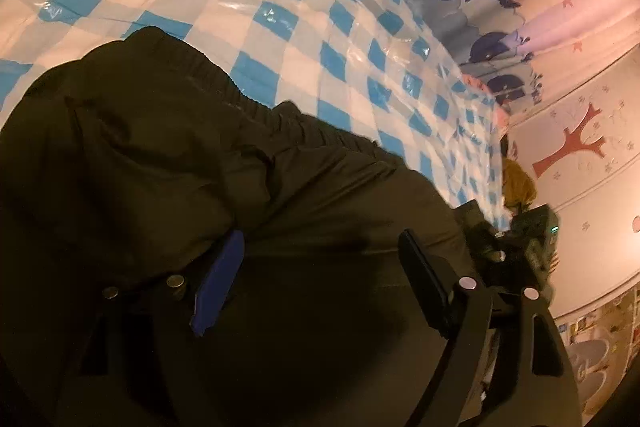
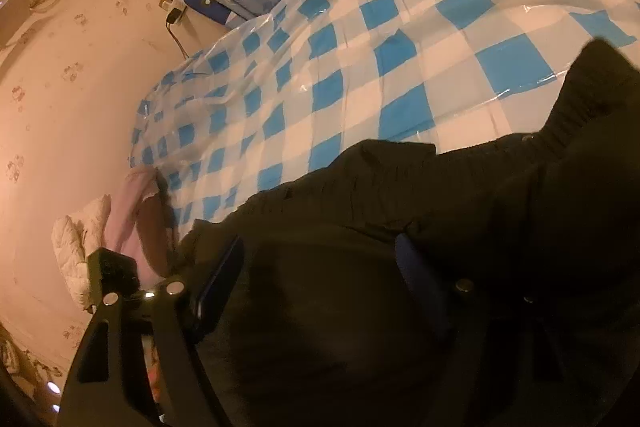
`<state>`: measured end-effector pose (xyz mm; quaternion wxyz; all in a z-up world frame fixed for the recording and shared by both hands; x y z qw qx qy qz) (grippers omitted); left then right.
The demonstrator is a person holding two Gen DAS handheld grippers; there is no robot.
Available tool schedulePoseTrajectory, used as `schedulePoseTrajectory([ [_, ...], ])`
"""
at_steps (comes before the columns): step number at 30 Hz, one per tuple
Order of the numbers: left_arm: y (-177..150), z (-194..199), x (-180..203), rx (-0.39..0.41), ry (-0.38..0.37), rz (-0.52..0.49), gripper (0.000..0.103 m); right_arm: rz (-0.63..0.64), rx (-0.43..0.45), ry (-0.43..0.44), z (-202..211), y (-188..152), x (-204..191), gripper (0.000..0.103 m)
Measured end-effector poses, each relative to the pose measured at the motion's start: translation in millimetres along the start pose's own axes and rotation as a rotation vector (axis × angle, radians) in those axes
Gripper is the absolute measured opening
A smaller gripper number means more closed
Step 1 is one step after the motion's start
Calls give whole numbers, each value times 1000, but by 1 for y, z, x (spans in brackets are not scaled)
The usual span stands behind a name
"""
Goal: Fold large clothes
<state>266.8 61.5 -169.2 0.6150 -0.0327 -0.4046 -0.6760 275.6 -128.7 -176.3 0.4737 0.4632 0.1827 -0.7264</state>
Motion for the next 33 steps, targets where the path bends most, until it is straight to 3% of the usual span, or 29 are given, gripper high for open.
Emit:
schedulePoseTrajectory([
  [3,8,28,6,70,-5,40,77,-23,121,107,60,11,-14,76],
  [6,17,57,3,153,42,13,82,-43,236,46,98,30,8,83],
  [9,7,55,-27,135,99,51,82,-126,249,-38,99,37,58,83],
  [11,1,48,-38,141,134,14,82,-136,249,-69,91,35,83,83],
  [16,-14,26,-37,162,211,-101,82,-89,259,-103,76,27,96,83],
  [20,-10,48,-35,216,300,-96,82,-74,313,-142,98,28,80,83],
  [23,-2,89,-7,379,358,-134,85,69,358,-129,114,15,31,83],
  [26,1,97,33,456,372,-201,90,258,366,-146,102,-6,-30,86],
  [29,3,77,60,432,435,-314,91,380,348,-219,70,-19,-52,89],
  [30,2,68,60,404,452,-330,91,411,328,-284,50,-24,-45,89],
  [32,-8,43,44,316,446,-283,91,405,285,-345,24,-30,-17,89],
  [33,-13,33,33,290,429,-248,91,378,283,-334,16,-32,-5,90],
])
Point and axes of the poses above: each gripper's, at about its wrist camera, not at the fingertips, and z roughly against the way its jaws point, x to its right, y to its top, the point moved 10 cm from there along -z, roughly the way its jaws point, and after that the axes turned 13 degrees about -z, right-handed, at the moved point
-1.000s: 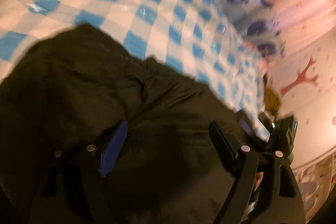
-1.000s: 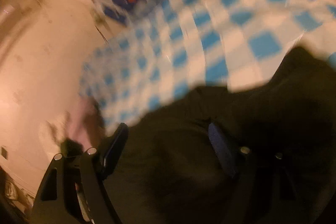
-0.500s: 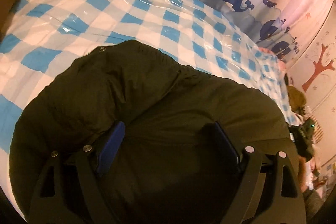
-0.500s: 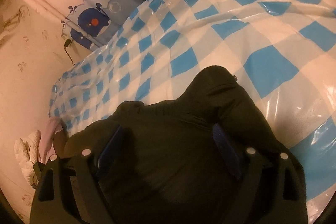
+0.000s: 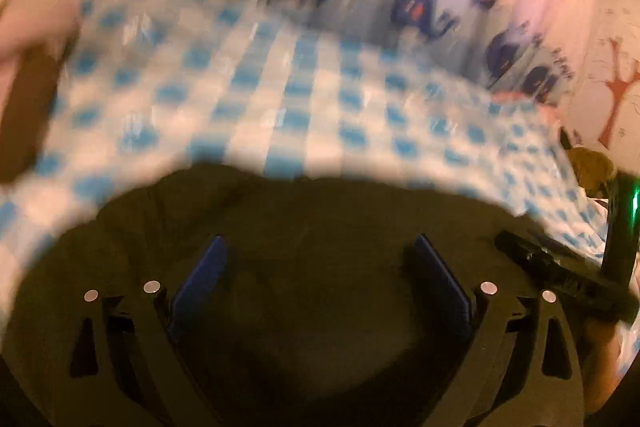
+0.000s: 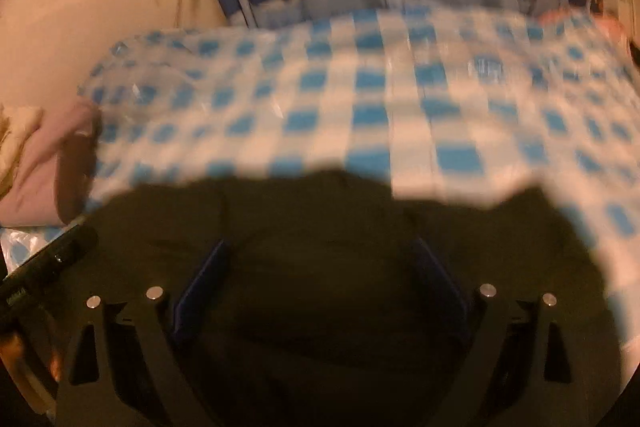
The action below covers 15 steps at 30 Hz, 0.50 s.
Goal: Fold large clothes
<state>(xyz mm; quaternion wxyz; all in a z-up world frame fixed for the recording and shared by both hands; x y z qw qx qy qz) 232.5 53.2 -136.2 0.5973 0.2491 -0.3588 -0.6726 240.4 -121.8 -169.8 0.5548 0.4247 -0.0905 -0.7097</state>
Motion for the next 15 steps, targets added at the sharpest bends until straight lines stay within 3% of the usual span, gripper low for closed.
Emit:
schedulePoseTrajectory([
  [4,-20,-11,5,1,58,-60,92,28,24,-38,-11,-12,3,92],
  [8,-22,-9,2,-52,84,-74,92,28,-71,-41,-7,-14,6,93],
  [11,-12,22,-5,-10,140,-117,92,-55,41,-13,51,9,15,93],
  [13,-7,41,-19,19,190,-149,92,-68,103,-58,77,17,34,93],
  [15,-12,47,-41,5,218,-111,92,-93,83,-124,78,11,68,93],
])
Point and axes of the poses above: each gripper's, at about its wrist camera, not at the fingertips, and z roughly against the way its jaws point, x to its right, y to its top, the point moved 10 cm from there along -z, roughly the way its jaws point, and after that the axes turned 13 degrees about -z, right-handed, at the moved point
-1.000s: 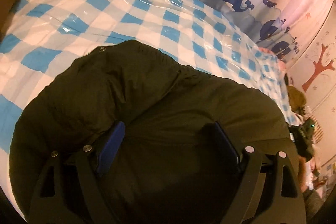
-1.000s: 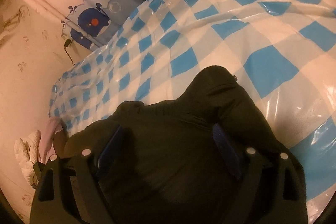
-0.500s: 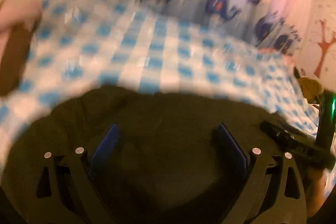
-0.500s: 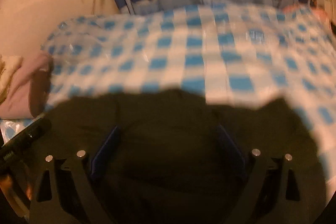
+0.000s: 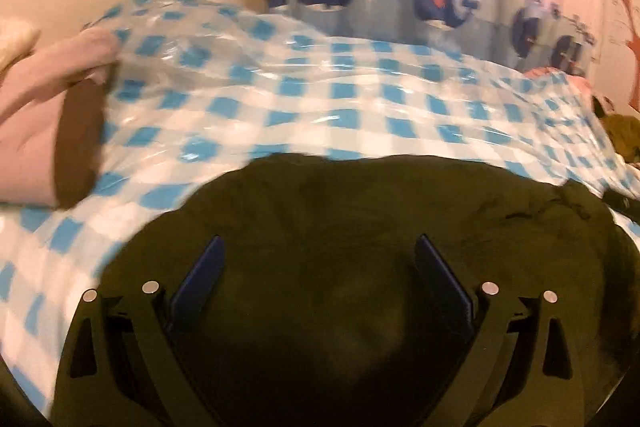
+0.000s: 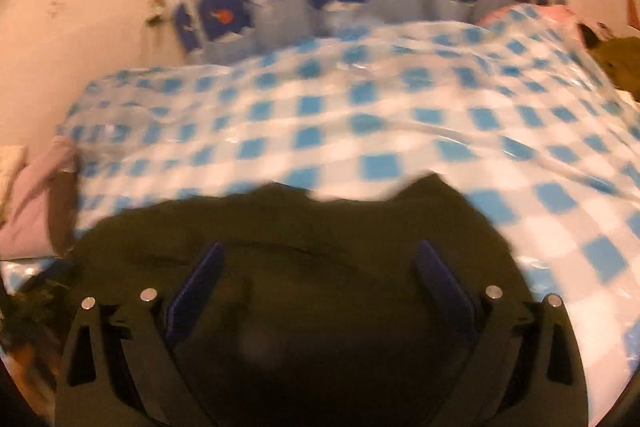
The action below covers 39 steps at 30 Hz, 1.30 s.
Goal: Fold large clothes
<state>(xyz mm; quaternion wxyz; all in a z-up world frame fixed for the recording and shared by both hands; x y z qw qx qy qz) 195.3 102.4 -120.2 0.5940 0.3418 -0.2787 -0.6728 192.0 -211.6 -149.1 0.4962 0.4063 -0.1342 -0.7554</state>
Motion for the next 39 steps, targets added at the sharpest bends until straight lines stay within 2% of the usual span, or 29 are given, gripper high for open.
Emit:
schedulePoseTrajectory([
  [2,-15,-9,-22,-49,2,71,92,-63,-65,-15,-18,-15,29,93],
  [4,-31,-23,-29,-75,-41,110,92,-115,-70,19,-29,-23,42,93],
  [7,-40,-29,-24,-76,-19,68,93,-102,-60,23,-35,-29,42,94],
  [10,-43,-31,-26,-93,-34,83,93,-121,-92,39,-34,-28,43,94],
  [12,-40,-25,-28,-103,-28,98,93,-135,-101,13,-27,-19,39,94],
  [14,-25,-6,-30,-55,-45,156,93,-162,-39,61,-8,-3,22,94],
  [16,-3,11,-21,15,-46,125,93,-100,6,96,3,15,-13,94],
  [18,18,10,-2,41,-57,47,93,-30,-31,110,-12,24,-50,94],
  [21,20,-19,12,-25,-77,23,93,41,-89,59,-54,20,-76,94],
  [23,5,-45,18,-97,-96,26,93,54,-156,4,-88,-2,-69,95],
  [24,-1,-53,20,-99,-124,50,93,24,-189,25,-102,-15,-64,95],
  [26,-6,-60,23,-110,-110,40,94,8,-206,28,-109,-21,-61,96],
  [27,-7,-62,25,-123,-105,24,94,19,-253,29,-109,-23,-61,96],
  [28,-9,-62,26,-138,-110,15,94,23,-300,51,-104,-26,-62,96],
  [30,-10,-49,23,-167,-175,20,94,-22,-383,155,-76,-24,-62,96],
  [31,-9,-32,16,-166,-215,33,94,-73,-398,237,-46,-18,-57,96],
  [33,-9,0,-5,-137,-227,48,94,-131,-390,327,19,-8,-30,96],
  [36,-17,55,-59,-96,-221,111,94,-203,-438,321,77,-17,26,96],
  [39,-46,81,-112,-143,-226,235,94,-395,-513,294,116,-45,102,96],
])
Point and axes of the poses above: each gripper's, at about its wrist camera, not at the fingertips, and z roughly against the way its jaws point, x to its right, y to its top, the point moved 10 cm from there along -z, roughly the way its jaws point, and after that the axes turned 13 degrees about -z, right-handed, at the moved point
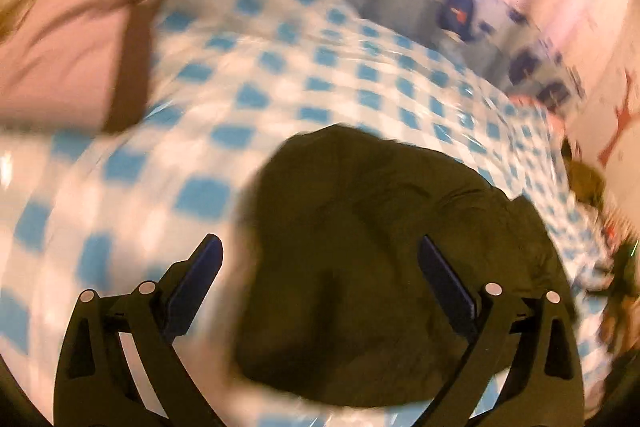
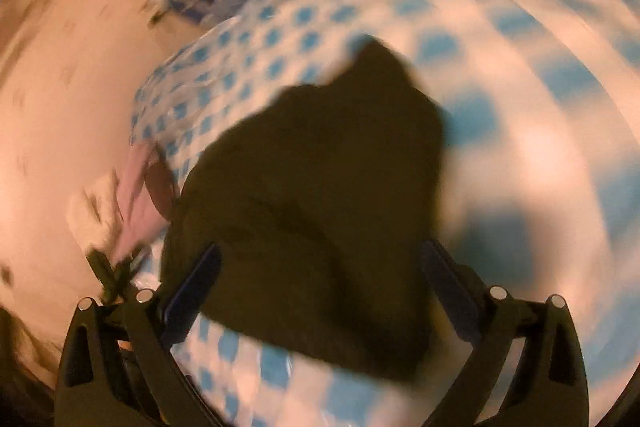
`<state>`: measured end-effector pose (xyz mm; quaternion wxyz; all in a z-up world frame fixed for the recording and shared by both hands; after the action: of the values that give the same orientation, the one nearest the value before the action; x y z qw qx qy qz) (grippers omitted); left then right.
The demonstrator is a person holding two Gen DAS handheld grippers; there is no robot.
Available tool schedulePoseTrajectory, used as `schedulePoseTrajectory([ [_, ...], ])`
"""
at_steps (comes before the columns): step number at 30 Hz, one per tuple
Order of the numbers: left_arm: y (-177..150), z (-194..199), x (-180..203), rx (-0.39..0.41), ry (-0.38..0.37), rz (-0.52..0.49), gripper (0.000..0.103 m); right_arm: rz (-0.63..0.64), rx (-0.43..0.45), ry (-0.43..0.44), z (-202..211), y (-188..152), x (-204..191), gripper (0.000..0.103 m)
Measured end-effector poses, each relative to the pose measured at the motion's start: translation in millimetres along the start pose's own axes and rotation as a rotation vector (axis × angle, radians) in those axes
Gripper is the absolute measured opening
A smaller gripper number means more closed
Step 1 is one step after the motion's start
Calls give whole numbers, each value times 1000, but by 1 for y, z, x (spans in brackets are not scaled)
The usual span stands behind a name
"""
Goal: Fold large clothes
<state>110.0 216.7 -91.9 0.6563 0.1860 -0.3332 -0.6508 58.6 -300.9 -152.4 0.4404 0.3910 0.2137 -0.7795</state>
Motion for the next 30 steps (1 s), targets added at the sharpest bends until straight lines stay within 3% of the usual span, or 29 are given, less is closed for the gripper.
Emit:
schedulePoseTrajectory([
  [2,-20,6,-32,-47,20,85,94,-54,-1,15,13,-8,22,96],
  [4,-42,3,-49,-104,-20,170,94,-93,-13,56,16,-14,30,96],
  [7,-66,-6,-52,-173,-90,251,94,-143,-54,118,6,-18,33,96],
  [10,-81,-14,-42,-212,-139,265,94,-164,-84,202,-3,-26,25,96],
  [13,-90,-25,-20,-249,-250,296,94,-168,-113,175,-12,-29,25,96],
  [17,-88,-29,5,-255,-340,294,94,-158,-156,123,-20,-38,26,96],
  [21,-85,-38,17,-273,-369,302,94,-101,-204,248,-19,-47,-4,96],
  [22,-83,-39,21,-269,-386,310,94,-93,-199,205,-23,-47,-3,96],
  [25,-78,-44,20,-278,-343,278,94,-125,-207,133,-38,-44,11,96],
  [28,-77,-49,17,-292,-313,260,93,-159,-169,162,-39,-38,18,96],
  [30,-79,-52,9,-297,-303,263,70,-117,-157,154,-40,-39,20,92],
])
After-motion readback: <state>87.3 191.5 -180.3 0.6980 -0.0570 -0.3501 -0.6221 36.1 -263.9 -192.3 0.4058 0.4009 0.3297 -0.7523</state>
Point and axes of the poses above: each gripper's, at about its wrist camera, not at the fingertips, and z roughly against the way its jaws point, x to its right, y to its top, the point moved 10 cm from there along -z, roughly the way its jaws point, and after that the axes turned 13 degrees about -z, right-handed, at the moved point
